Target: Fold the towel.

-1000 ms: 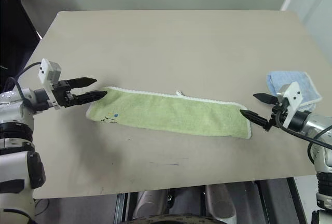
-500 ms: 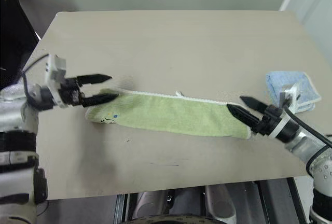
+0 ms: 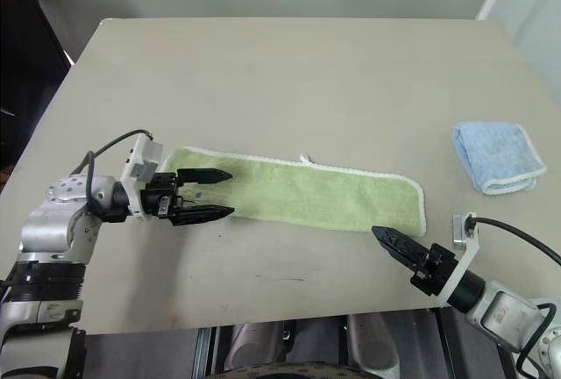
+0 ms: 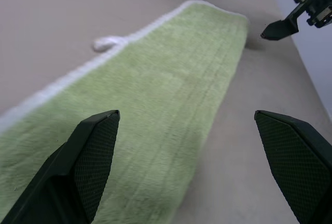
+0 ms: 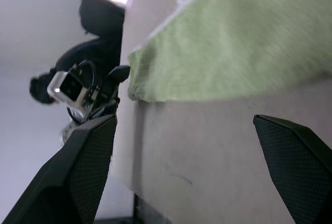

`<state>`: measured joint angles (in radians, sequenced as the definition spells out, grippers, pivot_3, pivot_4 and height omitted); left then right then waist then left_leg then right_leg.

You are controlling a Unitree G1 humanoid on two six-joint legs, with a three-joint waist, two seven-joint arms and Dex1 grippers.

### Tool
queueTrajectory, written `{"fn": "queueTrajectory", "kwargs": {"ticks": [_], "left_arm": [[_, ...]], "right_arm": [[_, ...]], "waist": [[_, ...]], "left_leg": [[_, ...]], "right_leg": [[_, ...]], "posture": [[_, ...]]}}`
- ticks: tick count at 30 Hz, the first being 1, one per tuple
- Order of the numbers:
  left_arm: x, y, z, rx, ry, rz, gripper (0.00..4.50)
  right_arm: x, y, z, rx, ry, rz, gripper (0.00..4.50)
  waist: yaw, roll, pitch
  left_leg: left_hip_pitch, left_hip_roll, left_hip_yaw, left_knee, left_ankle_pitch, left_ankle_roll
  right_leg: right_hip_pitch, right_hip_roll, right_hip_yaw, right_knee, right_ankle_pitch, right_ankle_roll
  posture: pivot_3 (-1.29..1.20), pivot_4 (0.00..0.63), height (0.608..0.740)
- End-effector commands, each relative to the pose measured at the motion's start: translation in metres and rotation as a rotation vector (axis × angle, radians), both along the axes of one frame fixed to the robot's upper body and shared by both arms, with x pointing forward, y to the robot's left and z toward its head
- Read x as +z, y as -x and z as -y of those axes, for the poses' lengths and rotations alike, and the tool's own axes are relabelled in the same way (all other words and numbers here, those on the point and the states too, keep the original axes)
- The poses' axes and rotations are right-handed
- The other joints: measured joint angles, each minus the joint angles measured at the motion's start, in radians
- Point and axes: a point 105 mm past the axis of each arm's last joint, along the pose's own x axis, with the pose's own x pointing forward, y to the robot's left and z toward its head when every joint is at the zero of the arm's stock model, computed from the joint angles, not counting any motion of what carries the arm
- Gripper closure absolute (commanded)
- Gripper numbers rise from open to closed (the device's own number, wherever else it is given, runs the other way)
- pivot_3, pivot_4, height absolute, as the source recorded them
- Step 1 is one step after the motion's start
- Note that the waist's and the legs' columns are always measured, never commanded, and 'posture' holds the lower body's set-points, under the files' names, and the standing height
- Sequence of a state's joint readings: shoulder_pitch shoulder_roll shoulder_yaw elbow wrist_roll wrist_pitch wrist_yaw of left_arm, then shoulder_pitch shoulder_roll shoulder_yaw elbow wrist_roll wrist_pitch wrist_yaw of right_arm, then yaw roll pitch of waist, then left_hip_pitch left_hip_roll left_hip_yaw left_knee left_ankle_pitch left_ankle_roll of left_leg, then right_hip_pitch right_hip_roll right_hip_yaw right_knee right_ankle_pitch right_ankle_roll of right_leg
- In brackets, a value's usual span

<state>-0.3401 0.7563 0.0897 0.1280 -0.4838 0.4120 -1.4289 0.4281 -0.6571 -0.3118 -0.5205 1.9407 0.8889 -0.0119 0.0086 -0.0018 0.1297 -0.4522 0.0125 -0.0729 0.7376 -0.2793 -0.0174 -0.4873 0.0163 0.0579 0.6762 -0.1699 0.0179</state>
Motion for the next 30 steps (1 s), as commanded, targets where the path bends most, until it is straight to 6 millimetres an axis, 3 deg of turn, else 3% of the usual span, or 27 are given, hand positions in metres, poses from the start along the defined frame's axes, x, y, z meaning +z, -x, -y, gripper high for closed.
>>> {"fn": "queueTrajectory", "kwargs": {"ticks": [1,5,10,19,30], "left_arm": [[-0.002,0.002,0.010,-0.035,0.001,0.024,0.00],[-0.007,0.000,0.020,-0.029,0.035,0.031,0.00],[-0.017,0.007,0.033,-0.051,0.017,0.059,0.00],[-0.021,0.002,0.036,-0.040,0.006,0.095,0.00],[-0.020,0.003,0.041,-0.042,0.010,0.105,0.00]], "right_arm": [[-0.002,-0.009,0.008,-0.071,0.011,-0.018,0.05],[-0.001,-0.025,0.023,-0.166,-0.002,-0.016,0.05],[-0.014,-0.019,0.023,-0.158,0.021,-0.063,0.05],[-0.021,-0.013,0.023,-0.170,-0.011,-0.109,0.05],[-0.020,-0.034,0.038,-0.297,-0.063,-0.097,0.05]], "waist": [[-0.001,0.000,0.000],[-0.003,0.000,0.000],[-0.002,0.001,0.000],[-0.002,0.000,0.000],[-0.009,-0.002,-0.002]], "left_leg": [[0.000,0.000,0.000,0.000,-0.001,-0.001],[0.000,0.000,0.000,0.000,0.001,0.003],[0.000,0.000,0.000,-0.001,0.003,0.011],[0.000,0.000,0.000,0.000,0.002,0.012],[0.003,0.000,0.000,0.000,0.002,0.013]], "right_leg": [[0.000,0.000,0.000,0.000,0.000,0.000],[0.000,0.000,0.000,-0.001,0.000,0.000],[0.000,0.000,0.000,-0.002,-0.002,0.002],[0.001,0.000,0.000,-0.004,-0.002,0.003],[0.005,0.000,0.000,-0.006,-0.001,0.002]], "posture": [[0.00,0.150,0.703],[0.00,0.150,0.703],[0.00,0.150,0.703],[0.00,0.150,0.703],[0.00,0.150,0.703]]}}
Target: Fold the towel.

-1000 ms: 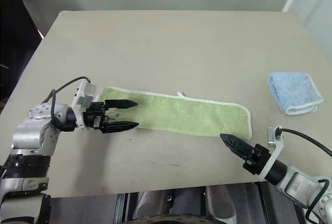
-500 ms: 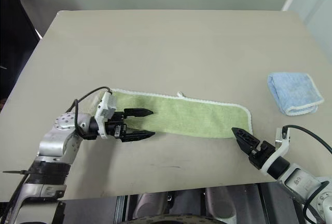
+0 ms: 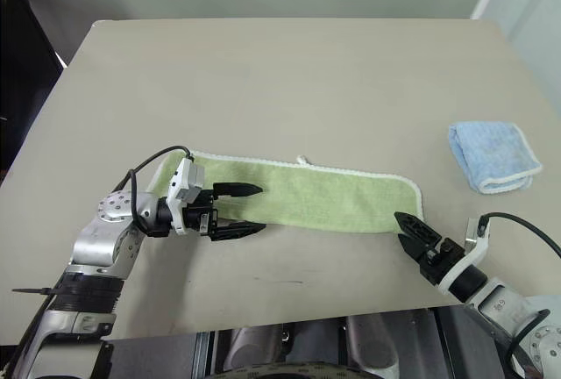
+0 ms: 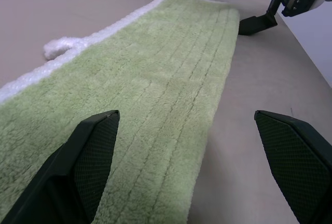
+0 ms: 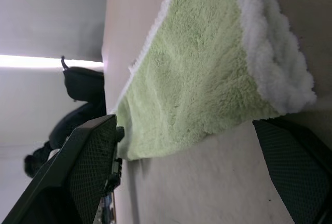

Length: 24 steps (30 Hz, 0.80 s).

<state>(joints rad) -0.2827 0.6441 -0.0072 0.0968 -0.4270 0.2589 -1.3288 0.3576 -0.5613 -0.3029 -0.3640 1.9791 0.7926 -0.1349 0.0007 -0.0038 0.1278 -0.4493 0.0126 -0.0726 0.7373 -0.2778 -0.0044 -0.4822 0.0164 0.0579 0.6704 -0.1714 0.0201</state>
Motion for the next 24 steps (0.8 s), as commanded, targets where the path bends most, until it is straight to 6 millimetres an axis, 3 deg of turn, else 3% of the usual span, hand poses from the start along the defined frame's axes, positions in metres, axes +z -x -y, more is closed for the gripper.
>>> {"fn": "queueTrajectory", "kwargs": {"ticks": [1,5,12,16,24], "left_arm": [[0.010,0.000,0.008,-0.013,0.014,0.039,0.00],[0.011,-0.002,0.011,-0.010,0.010,0.044,0.00],[0.016,-0.005,0.013,-0.005,0.007,0.055,0.00],[0.019,-0.008,0.014,-0.001,0.002,0.068,0.00],[0.019,-0.008,0.012,0.001,-0.002,0.076,0.00]], "right_arm": [[0.002,-0.008,0.012,-0.067,0.023,-0.001,0.05],[0.005,-0.015,0.013,-0.096,0.018,0.007,0.05],[0.007,-0.018,0.016,-0.110,0.019,0.012,0.05],[0.011,-0.018,0.015,-0.103,0.034,0.024,0.93],[0.021,-0.016,0.008,-0.100,0.063,0.049,3.69]], "waist": [[-0.002,0.000,0.000],[-0.002,0.000,0.000],[0.000,0.000,0.000],[0.001,0.001,0.000],[0.004,0.002,0.000]], "left_leg": [[0.001,0.000,0.000,0.000,0.000,0.000],[0.005,0.000,0.000,0.000,-0.007,-0.010],[0.004,0.000,0.000,0.000,-0.006,-0.005],[0.004,0.000,0.000,0.000,-0.007,-0.001],[0.003,0.000,0.001,-0.001,-0.012,0.003]], "right_leg": [[0.001,0.000,0.000,0.000,0.000,0.000],[0.006,0.000,0.000,-0.003,0.000,0.000],[0.006,0.000,0.000,-0.007,0.000,0.001],[0.005,0.000,0.000,-0.007,0.000,0.002],[0.005,0.000,0.000,-0.008,-0.003,-0.001]], "posture": [[0.00,0.150,0.703],[0.00,0.150,0.703],[0.00,0.150,0.703],[0.00,0.150,0.703],[0.00,0.150,0.703]]}}
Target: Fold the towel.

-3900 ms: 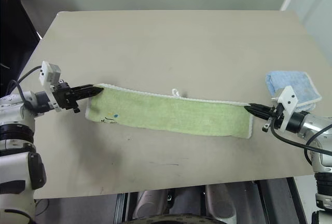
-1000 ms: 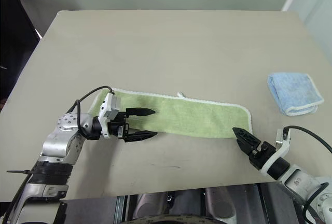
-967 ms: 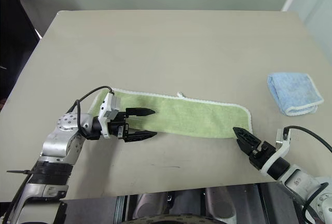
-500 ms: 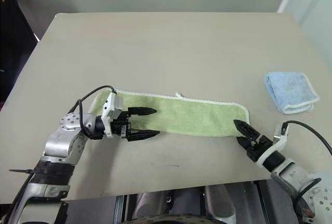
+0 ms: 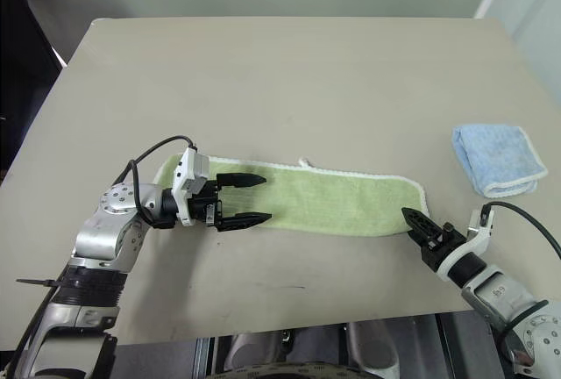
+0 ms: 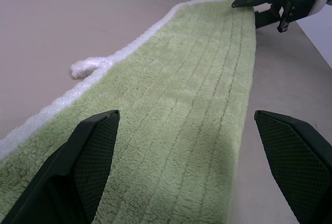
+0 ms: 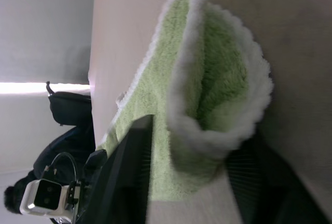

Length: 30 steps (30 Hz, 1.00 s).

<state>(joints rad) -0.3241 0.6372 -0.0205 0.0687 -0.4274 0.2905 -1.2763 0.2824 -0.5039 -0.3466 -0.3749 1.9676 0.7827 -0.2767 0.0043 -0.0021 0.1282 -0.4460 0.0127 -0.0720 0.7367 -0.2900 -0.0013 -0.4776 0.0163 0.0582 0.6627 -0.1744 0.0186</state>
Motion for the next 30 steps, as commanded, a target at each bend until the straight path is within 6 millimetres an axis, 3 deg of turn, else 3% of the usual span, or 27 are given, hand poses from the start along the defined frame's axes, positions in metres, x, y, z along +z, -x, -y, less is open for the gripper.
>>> {"fn": "queueTrajectory", "kwargs": {"ticks": [1,2,3,13,17,22,26,30], "left_arm": [[0.007,0.000,0.003,-0.015,-0.001,0.042,0.00],[0.007,0.000,0.002,-0.014,-0.002,0.042,0.00],[0.006,-0.001,0.002,-0.013,-0.003,0.042,0.00],[0.004,-0.002,0.000,-0.016,-0.005,0.053,0.00],[0.001,-0.001,-0.001,-0.027,-0.026,0.058,0.00],[0.004,-0.004,0.001,-0.020,-0.017,0.073,0.00],[0.002,-0.002,0.002,-0.023,-0.024,0.075,0.00],[0.002,-0.004,0.001,-0.018,-0.023,0.083,0.00]], "right_arm": [[0.016,-0.001,0.002,-0.025,0.021,0.058,4.06],[0.017,-0.001,0.001,-0.026,0.025,0.062,4.42],[0.019,-0.001,0.001,-0.026,0.031,0.066,4.47],[0.034,0.007,0.009,0.064,0.153,0.120,4.47],[0.050,0.017,-0.010,0.292,0.339,0.179,4.47],[0.069,0.004,-0.025,0.377,0.438,0.308,4.47],[0.063,0.012,-0.046,0.559,0.544,0.368,4.47],[0.058,0.014,-0.053,0.660,0.596,0.413,4.47]], "waist": [[0.000,0.000,0.000],[0.000,0.000,0.000],[0.000,0.000,0.000],[0.002,0.000,0.000],[0.002,0.003,0.001],[0.001,0.003,0.000],[0.003,0.003,0.000],[0.007,0.003,0.000]], "left_leg": [[0.000,0.000,0.000,0.000,0.000,0.001],[0.000,0.000,0.000,0.000,-0.001,0.001],[0.000,0.000,0.000,0.000,-0.001,0.002],[0.000,0.000,0.001,0.000,-0.002,0.002],[0.000,0.000,0.003,0.000,-0.002,0.002],[0.001,0.000,0.003,0.000,-0.001,0.002],[0.001,0.000,0.003,0.000,-0.001,0.002],[0.000,0.000,0.003,0.000,-0.002,0.003]], "right_leg": [[0.000,0.000,0.000,0.000,0.000,0.000],[0.000,0.000,0.000,0.000,0.000,-0.002],[0.000,0.000,0.000,0.000,0.000,-0.002],[0.001,-0.001,0.000,-0.001,-0.001,0.000],[0.001,-0.001,0.001,-0.001,-0.004,0.006],[0.001,0.000,0.000,-0.001,-0.004,0.006],[0.001,0.000,0.001,-0.001,-0.003,0.005],[0.001,-0.001,0.000,-0.001,0.001,-0.002]], "posture": [[0.00,0.150,0.703],[0.00,0.150,0.703],[0.00,0.150,0.703],[0.00,0.150,0.703],[0.00,0.150,0.703],[0.00,0.150,0.703],[0.00,0.150,0.703],[0.00,0.150,0.703]]}}
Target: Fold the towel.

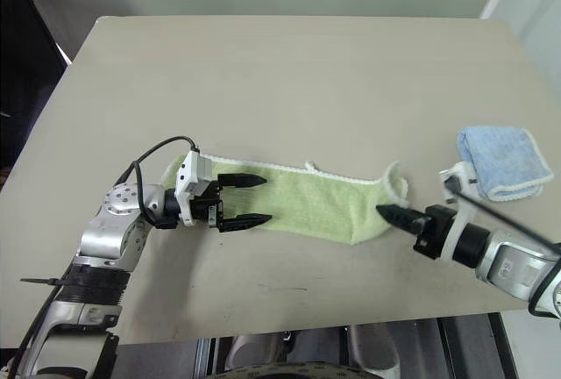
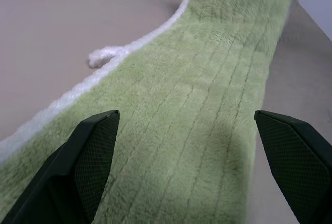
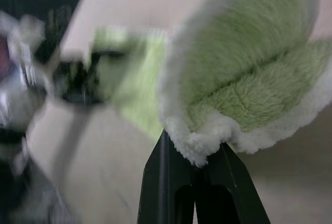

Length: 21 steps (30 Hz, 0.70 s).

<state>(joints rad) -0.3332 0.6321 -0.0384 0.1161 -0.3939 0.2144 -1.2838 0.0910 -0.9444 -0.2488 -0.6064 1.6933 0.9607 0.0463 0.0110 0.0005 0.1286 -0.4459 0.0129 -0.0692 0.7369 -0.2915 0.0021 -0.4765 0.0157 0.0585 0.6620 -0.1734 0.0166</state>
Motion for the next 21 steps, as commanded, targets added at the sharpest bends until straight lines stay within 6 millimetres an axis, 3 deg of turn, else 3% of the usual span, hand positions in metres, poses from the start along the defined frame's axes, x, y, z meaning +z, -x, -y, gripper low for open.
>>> {"fn": "queueTrajectory", "kwargs": {"ticks": [1,8,21], "left_arm": [[0.008,-0.002,0.003,-0.011,0.008,0.051,0.00],[-0.002,0.004,0.002,-0.036,-0.006,0.034,0.00],[-0.004,0.003,-0.002,-0.013,-0.006,0.054,0.00]], "right_arm": [[0.005,-0.001,-0.009,0.090,0.020,0.064,4.47],[-0.003,-0.016,-0.039,0.227,0.074,0.163,4.47],[-0.022,-0.040,-0.094,0.359,0.131,0.224,4.47]], "waist": [[0.000,0.000,0.000],[-0.004,0.000,0.000],[-0.007,0.000,0.000]], "left_leg": [[0.000,0.000,0.000,0.000,0.000,0.000],[0.001,0.001,0.002,0.000,0.000,0.001],[0.001,0.001,0.002,0.002,0.004,0.002]], "right_leg": [[0.000,0.000,0.000,0.000,0.000,0.000],[-0.001,0.000,0.000,0.001,0.002,-0.002],[-0.002,0.000,0.000,0.001,0.007,-0.005]], "posture": [[0.00,0.150,0.703],[0.00,0.150,0.703],[0.00,0.150,0.703]]}}
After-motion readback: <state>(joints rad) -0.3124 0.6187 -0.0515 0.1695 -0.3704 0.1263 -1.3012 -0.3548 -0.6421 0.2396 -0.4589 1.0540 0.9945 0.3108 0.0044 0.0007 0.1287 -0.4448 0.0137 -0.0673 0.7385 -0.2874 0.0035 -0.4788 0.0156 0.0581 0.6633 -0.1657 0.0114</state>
